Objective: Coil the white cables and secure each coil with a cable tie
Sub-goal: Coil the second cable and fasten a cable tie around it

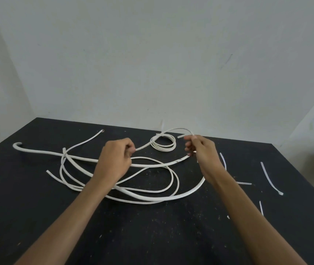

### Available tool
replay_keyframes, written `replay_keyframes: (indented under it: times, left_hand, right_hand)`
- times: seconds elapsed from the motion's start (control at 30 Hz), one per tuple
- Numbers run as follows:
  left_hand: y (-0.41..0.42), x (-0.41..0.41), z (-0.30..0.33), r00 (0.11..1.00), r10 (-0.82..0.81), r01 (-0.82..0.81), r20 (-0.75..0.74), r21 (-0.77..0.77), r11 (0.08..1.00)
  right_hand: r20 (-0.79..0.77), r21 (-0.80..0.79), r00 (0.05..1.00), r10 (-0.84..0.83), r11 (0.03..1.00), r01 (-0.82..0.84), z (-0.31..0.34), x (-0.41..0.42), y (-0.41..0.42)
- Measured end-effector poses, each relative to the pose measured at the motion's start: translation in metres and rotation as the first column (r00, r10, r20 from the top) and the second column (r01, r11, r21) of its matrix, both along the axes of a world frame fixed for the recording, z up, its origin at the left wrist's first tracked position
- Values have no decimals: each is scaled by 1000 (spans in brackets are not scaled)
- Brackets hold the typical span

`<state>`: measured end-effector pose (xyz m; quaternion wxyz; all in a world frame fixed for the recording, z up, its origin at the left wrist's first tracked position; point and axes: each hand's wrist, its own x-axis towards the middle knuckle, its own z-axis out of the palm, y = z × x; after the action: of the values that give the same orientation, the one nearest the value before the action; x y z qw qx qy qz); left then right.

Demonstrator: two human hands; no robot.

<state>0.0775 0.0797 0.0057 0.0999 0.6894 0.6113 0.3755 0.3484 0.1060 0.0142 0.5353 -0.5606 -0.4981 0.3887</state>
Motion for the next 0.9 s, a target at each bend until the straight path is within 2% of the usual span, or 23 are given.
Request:
replay_keyframes:
  times: [0.1, 0.2, 0.27, 0.37, 0.43, 0.53, 0.63, 0.7, 0.83, 0.9]
  left_hand:
    - [-6, 19, 3, 974, -52, 63, -221, 45, 997]
    - [-9, 34, 4, 941, -106, 152, -321, 123, 981]
    - [-12, 45, 5, 924, -134, 215, -358, 197, 957]
    - [-12, 52, 13, 929, -175, 251, -328, 208, 945]
    - [-12, 50, 18, 961, -209, 233, -180, 120, 965]
    - [-11, 32, 28, 959, -237, 234, 155, 38, 971]
    - [-15, 8, 32, 903, -265, 301, 337, -60, 952]
    - [-18, -1, 29, 900, -274, 326, 339, -105, 940]
    - [-12, -1, 16, 976, -151, 167, 154, -96, 981]
    - [-7, 0, 13, 989, -130, 135, 76, -68, 989]
  right_hand:
    - [217, 24, 972, 86, 995, -94, -7, -5, 3]
    - [358, -24, 908, 218, 974, -224, -13, -14, 1]
    - [396, -62, 862, 315, 946, -318, -13, -20, -5]
    - [273, -110, 849, 453, 891, -440, -11, -29, -16]
    - [104, -119, 873, 476, 878, -464, -12, -29, -18]
    - [-178, -131, 907, 381, 904, -406, -16, -17, -14]
    - [-234, -141, 924, 302, 930, -339, -18, 1, -12]
    - [-245, -144, 929, 278, 937, -319, -20, 7, -13]
    - [-238, -128, 937, 255, 948, -290, -22, 7, -14]
    - [-134, -104, 960, 246, 960, -261, -20, 6, -16]
